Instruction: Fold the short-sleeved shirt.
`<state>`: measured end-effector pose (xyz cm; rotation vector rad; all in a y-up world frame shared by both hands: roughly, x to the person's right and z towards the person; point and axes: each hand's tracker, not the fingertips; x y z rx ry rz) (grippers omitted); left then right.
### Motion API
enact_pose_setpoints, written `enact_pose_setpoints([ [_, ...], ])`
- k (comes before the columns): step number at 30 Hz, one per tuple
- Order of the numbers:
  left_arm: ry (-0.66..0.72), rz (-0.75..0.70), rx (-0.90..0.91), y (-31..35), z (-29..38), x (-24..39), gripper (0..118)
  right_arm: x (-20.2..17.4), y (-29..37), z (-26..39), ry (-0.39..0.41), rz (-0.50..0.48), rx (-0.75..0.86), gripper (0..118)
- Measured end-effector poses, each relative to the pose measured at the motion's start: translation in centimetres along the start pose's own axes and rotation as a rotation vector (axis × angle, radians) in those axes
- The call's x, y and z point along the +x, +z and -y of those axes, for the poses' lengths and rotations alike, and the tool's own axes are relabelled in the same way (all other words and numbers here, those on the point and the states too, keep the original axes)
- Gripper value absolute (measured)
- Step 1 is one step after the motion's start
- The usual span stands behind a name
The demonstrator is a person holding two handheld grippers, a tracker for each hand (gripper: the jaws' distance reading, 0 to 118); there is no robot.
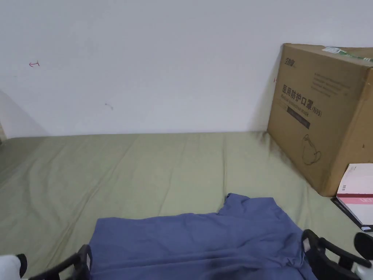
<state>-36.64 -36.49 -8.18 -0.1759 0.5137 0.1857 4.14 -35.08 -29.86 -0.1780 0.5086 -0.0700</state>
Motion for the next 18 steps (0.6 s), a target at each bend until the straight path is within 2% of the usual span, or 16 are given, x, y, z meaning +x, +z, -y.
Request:
enact_pose_setpoints([
  [1, -0.001, -0.007, 0.002, 1.0, 0.6, 0.3, 80, -0.2, 0.7, 0.3, 0.020, 0.010, -0.002, 85],
  [2, -0.021, -0.012, -0.009, 1.7, 0.8, 0.6, 42, -0.3, 1.1, 0.6, 0.027, 0.005, -0.032, 60],
  [3, -0.048, 0.005, -0.036, 1.9, 1.0, 0.7, 10, 0.1, 0.9, 0.7, 0.016, -0.033, -0.069, 28],
  [4, -0.074, 0.020, -0.078, 2.0, 1.1, 0.9, 0, 0.4, 0.6, 0.9, -0.020, -0.082, -0.119, 1],
  [5, -0.097, 0.002, -0.116, 2.0, 1.4, 1.1, 0, 0.5, 0.3, 1.1, -0.037, -0.088, -0.162, 1],
  [7, -0.105, 0.011, -0.113, 2.3, 1.2, 1.4, 0, 0.8, 0.2, 1.1, -0.023, -0.039, -0.170, 1],
  [11, -0.080, 0.019, -0.152, 1.0, -1.6, 0.5, 0, 1.5, 0.4, 0.0, -0.093, -0.078, -0.133, 1],
  [14, -0.027, 0.010, -0.501, -5.3, -3.0, -1.6, 0, 1.8, -0.6, -0.7, -0.135, -0.128, -0.176, 1],
  [17, 0.076, -0.020, -0.895, -12.6, -0.6, -4.4, 0, 2.2, -1.7, -0.5, -0.198, -0.164, -0.244, 1],
  [18, 0.089, 0.005, -0.937, -14.3, 0.6, -5.1, 0, 2.3, -2.0, -0.4, -0.207, -0.167, -0.252, 1],
])
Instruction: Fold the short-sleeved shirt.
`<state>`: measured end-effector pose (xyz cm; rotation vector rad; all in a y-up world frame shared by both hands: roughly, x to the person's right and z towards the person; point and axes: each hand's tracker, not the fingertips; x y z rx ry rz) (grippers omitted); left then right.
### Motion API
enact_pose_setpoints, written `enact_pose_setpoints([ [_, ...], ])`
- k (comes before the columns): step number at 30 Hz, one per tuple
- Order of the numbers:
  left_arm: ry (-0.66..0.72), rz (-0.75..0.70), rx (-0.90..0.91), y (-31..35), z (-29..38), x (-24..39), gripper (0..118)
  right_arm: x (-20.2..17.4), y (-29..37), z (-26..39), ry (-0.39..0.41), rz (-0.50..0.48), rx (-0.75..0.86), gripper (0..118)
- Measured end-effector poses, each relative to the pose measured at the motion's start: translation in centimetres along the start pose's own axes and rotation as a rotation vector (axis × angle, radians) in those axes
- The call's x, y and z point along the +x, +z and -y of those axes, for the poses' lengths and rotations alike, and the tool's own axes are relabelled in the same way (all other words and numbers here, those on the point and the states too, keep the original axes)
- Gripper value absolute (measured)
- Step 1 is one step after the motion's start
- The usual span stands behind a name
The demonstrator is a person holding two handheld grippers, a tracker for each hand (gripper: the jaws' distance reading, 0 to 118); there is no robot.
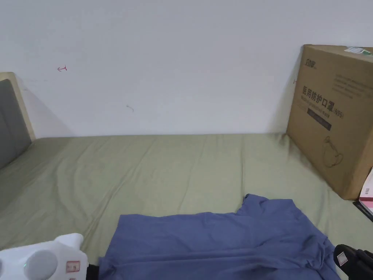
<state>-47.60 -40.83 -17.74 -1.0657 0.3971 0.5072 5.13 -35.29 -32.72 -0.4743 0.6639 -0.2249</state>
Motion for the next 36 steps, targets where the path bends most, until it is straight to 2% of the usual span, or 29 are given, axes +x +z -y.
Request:
enact_pose_setpoints([
  [2, 0.045, -0.044, -0.066, -3.5, -0.6, -1.5, 5, 0.2, -0.5, 0.2, -0.009, 0.018, -0.013, 1],
  [3, 0.078, -0.036, -0.064, -4.8, -0.8, -2.1, 23, 0.3, -0.6, 0.2, -0.016, 0.024, -0.018, 1],
  [4, 0.117, -0.046, -0.070, -6.0, -0.2, -3.0, 59, 0.6, -0.6, 0.2, -0.031, 0.022, -0.021, 1],
  [5, 0.142, -0.043, -0.091, -7.4, 0.0, -3.5, 103, 0.7, -0.6, 0.3, -0.047, 0.022, -0.022, 1],
  [6, 0.136, -0.045, -0.102, -8.4, 0.3, -3.7, 109, 1.0, -0.6, 0.3, -0.077, 0.020, -0.018, 1],
  [7, 0.139, -0.038, -0.093, -9.2, 0.5, -3.8, 105, 1.4, -0.6, 0.3, -0.108, 0.008, -0.014, 1],
  [9, 0.115, -0.057, -0.109, -10.9, 1.4, -3.5, 108, 1.9, -0.6, 0.3, -0.125, 0.039, -0.001, 1],
  [11, 0.046, -0.049, -0.092, -12.4, 2.2, -2.9, 118, 2.6, -1.0, 0.2, -0.144, 0.060, -0.004, 1],
  [12, 0.027, -0.013, -0.087, -12.9, 2.5, -2.8, 118, 2.9, -1.1, 0.2, -0.151, 0.069, -0.007, 1],
  [13, 0.010, -0.098, -0.073, -13.1, 3.0, -2.4, 118, 3.0, -1.3, 0.1, -0.154, 0.077, -0.014, 1],
  [15, 0.034, -0.086, -0.048, -13.0, 3.2, -1.9, 118, 3.4, -1.7, -0.1, -0.169, 0.071, -0.023, 1],
  [16, 0.027, -0.093, -0.050, -12.8, 3.2, -2.3, 118, 3.8, -1.9, -0.1, -0.204, 0.045, -0.025, 1],
  [17, 0.019, -0.097, -0.046, -12.5, 3.2, -2.1, 115, 4.5, -2.3, 0.0, -0.271, -0.011, -0.039, 1],
  [18, 0.013, -0.101, -0.037, -12.1, 3.2, -1.8, 107, 5.1, -2.8, 0.0, -0.324, -0.035, -0.060, 1],
  [19, -0.024, -0.130, -0.022, -11.3, 3.3, -1.2, 93, 6.2, -3.5, 0.1, -0.391, -0.062, -0.092, 1],
  [20, -0.073, -0.153, 0.003, -9.9, 3.5, -0.8, 67, 7.1, -4.2, 0.2, -0.431, -0.096, -0.118, 1],
  [21, -0.123, -0.154, 0.035, -9.0, 3.6, -0.2, 49, 7.8, -4.7, 0.1, -0.432, -0.087, -0.145, 1],
  [22, -0.183, -0.187, 0.055, -8.1, 3.7, 0.3, 39, 8.6, -5.2, -0.3, -0.407, -0.065, -0.147, 1],
  [23, -0.229, -0.155, 0.064, -7.5, 3.8, 0.7, 30, 9.3, -5.8, -0.7, -0.387, -0.034, -0.169, 1],
  [24, -0.253, -0.161, 0.065, -7.1, 3.8, 0.4, 5, 9.9, -6.3, -1.1, -0.367, -0.006, -0.182, 1],
  [25, -0.236, -0.039, 0.054, -6.5, 3.7, 0.6, 2, 10.3, -7.0, -1.6, -0.349, 0.010, -0.203, 1],
  [26, -0.210, -0.071, 0.070, -5.9, 3.7, 0.7, 2, 10.9, -7.8, -2.1, -0.340, 0.040, -0.229, 2],
  [27, -0.211, -0.089, 0.086, -5.4, 3.6, 0.8, 2, 11.7, -8.9, -2.5, -0.355, 0.043, -0.258, 11],
  [28, -0.211, -0.093, 0.112, -5.0, 3.2, 1.0, 2, 12.8, -10.3, -2.8, -0.381, 0.047, -0.314, 42],
  [29, -0.193, -0.079, 0.123, -4.6, 2.9, 0.8, 2, 14.0, -12.1, -2.9, -0.410, 0.062, -0.419, 100],
  [30, -0.176, -0.070, 0.128, -4.4, 2.8, 0.6, 2, 14.8, -13.4, -2.5, -0.418, 0.058, -0.496, 118],
  [31, -0.159, -0.061, 0.126, -4.2, 2.7, 0.4, 2, 15.5, -14.5, -2.4, -0.407, 0.044, -0.510, 118],
  [32, -0.148, -0.056, 0.124, -4.3, 2.5, 0.3, 2, 16.1, -15.6, -2.2, -0.424, 0.121, -0.533, 118],
  [36, -0.122, -0.059, 0.102, -4.6, 2.7, 0.2, 2, 18.0, -20.1, -0.2, -0.302, 0.236, -0.684, 117],
])
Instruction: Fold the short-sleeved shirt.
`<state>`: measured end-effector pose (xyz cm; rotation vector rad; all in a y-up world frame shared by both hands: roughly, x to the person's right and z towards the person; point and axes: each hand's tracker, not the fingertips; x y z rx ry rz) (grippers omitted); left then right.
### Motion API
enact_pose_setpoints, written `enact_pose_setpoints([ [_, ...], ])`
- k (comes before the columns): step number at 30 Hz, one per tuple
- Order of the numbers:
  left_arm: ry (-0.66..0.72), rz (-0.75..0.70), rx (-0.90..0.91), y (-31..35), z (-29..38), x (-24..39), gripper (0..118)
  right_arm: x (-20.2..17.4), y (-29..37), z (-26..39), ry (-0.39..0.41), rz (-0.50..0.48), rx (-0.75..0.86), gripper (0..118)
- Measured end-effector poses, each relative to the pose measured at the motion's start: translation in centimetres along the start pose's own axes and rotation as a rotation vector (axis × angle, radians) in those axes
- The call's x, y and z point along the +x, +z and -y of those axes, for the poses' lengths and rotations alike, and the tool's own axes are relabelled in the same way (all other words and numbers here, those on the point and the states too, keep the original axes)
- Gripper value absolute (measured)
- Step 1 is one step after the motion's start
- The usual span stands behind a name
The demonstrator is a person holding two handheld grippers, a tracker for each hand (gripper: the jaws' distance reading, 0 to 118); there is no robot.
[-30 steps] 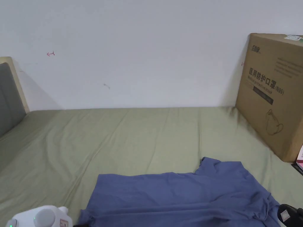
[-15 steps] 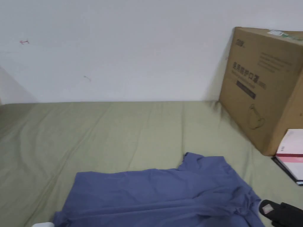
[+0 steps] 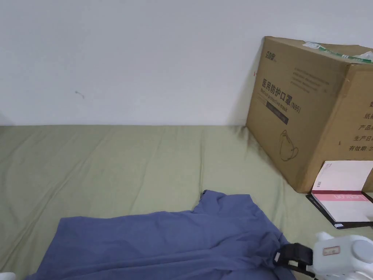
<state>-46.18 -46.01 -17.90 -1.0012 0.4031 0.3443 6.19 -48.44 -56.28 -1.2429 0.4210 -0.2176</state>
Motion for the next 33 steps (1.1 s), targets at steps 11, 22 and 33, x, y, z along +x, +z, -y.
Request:
enact_pose_setpoints([
  [11, 0.062, 0.004, -0.077, -1.8, 1.4, -0.2, 2, -1.0, -0.5, 3.4, 0.177, 0.058, -0.032, 10],
  [22, -0.020, 0.034, -0.039, 5.5, 2.9, -2.2, 2, 1.7, 10.4, 9.4, 0.223, 0.009, -0.011, 10],
  [33, -0.004, 0.082, -0.209, 3.0, 10.5, -4.0, 8, 4.5, 7.5, 17.8, 0.165, 0.062, -0.121, 10],
])
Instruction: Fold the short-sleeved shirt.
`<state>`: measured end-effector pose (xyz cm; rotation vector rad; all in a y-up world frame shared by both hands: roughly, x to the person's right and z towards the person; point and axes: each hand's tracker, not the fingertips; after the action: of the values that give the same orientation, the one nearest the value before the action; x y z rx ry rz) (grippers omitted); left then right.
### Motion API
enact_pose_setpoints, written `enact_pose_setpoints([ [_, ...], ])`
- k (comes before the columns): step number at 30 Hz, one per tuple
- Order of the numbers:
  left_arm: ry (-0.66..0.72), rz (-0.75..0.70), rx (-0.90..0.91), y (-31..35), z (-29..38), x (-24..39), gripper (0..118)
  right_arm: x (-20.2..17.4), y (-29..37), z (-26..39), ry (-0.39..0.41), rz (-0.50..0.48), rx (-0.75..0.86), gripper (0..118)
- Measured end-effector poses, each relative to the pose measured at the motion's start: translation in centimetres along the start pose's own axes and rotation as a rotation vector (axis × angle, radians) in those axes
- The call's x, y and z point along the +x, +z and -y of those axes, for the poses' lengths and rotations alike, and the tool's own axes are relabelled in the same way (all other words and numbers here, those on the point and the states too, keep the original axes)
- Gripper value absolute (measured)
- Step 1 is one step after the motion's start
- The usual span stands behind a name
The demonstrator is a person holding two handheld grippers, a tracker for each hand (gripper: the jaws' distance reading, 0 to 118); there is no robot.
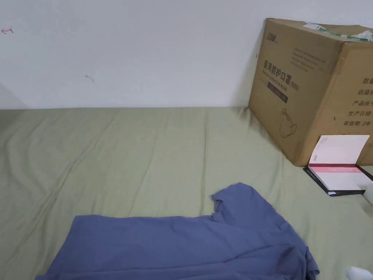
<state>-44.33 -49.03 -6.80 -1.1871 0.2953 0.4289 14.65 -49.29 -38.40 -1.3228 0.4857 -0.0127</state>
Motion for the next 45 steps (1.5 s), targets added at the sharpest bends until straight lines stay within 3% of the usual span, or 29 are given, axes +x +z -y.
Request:
enact_pose_setpoints([
  [1, 0.002, 0.000, 0.004, 0.0, -0.1, 0.0, 20, -0.1, -0.2, 0.0, 0.005, 0.016, 0.006, 11],
  [2, 0.010, 0.000, 0.002, 0.0, -0.2, -0.2, 45, -0.4, -0.3, 0.1, 0.016, 0.026, -0.003, 15],
  [3, 0.033, 0.004, 0.001, 0.2, -0.2, -0.4, 70, -0.6, -0.2, 0.1, 0.029, 0.038, -0.021, 40],
  [4, 0.078, 0.052, 0.023, 0.6, -0.2, -0.7, 94, -0.7, 0.0, -0.2, 0.048, 0.081, -0.041, 74],
  [5, 0.117, 0.070, 0.027, 0.9, -0.3, -0.9, 104, -0.9, 0.2, -0.2, 0.054, 0.125, -0.059, 97],
  [6, 0.124, 0.064, 0.040, 1.3, -0.3, -0.9, 102, -0.9, 0.4, -0.1, 0.050, 0.151, -0.090, 101],
  [11, 0.082, 0.042, 0.182, 5.5, -1.4, 0.4, 102, -3.3, 5.0, -0.3, 0.044, 0.065, 0.039, 101],
  [16, -0.007, 0.012, 0.517, 12.0, -2.3, 5.1, 102, -9.0, 10.8, 0.1, 0.183, 0.002, 0.361, 101],
  [18, -0.015, 0.040, 0.634, 13.6, -2.4, 6.8, 96, -10.9, 12.5, 0.6, 0.198, -0.051, 0.515, 93],
  [19, -0.011, 0.069, 0.704, 14.4, -2.1, 7.9, 84, -11.7, 13.3, 1.2, 0.183, -0.099, 0.631, 76],
  [20, -0.002, 0.087, 0.757, 15.0, -2.0, 8.7, 55, -12.4, 13.8, 1.7, 0.156, -0.153, 0.742, 39],
  [21, 0.008, 0.100, 0.774, 15.2, -2.0, 9.4, 28, -13.0, 13.8, 1.9, 0.142, -0.180, 0.779, 13],
  [22, 0.017, 0.093, 0.758, 15.1, -2.2, 10.1, 5, -13.7, 13.8, 2.0, 0.113, -0.182, 0.804, 7],
  [25, 0.013, 0.103, 0.759, 14.1, -3.2, 10.2, 1, -14.4, 13.5, 1.2, 0.077, -0.366, 0.802, 1],
  [27, 0.008, 0.131, 0.719, 13.4, -5.2, 9.9, 1, -15.0, 13.0, 0.4, 0.081, -0.331, 0.794, 1],
  [30, -0.013, 0.129, 0.658, 11.7, -10.0, 8.3, 0, -14.8, 12.0, -1.6, 0.099, -0.371, 0.750, 1],
  [35, -0.048, 0.059, 0.376, 4.9, -20.2, 4.2, 1, -15.2, 10.0, -4.4, 0.101, -0.322, 0.718, 1],
  [36, -0.052, 0.039, 0.324, 3.3, -21.6, 3.5, 1, -15.4, 9.6, -4.9, 0.097, -0.309, 0.696, 1],
  [37, -0.067, 0.024, 0.267, 1.5, -22.9, 2.7, 11, -15.4, 9.0, -5.3, 0.089, -0.303, 0.673, 1],
  [39, -0.063, 0.011, 0.238, -1.2, -24.1, 1.8, 94, -15.2, 8.0, -5.6, 0.079, -0.323, 0.656, 1],
  [40, -0.044, -0.006, 0.209, -2.8, -24.8, 1.3, 116, -15.1, 7.6, -5.8, 0.075, -0.318, 0.646, 1],
  [45, -0.020, -0.022, 0.135, -9.3, -26.5, 0.2, 114, -14.7, 5.9, -6.3, 0.085, -0.284, 0.582, 1],
])
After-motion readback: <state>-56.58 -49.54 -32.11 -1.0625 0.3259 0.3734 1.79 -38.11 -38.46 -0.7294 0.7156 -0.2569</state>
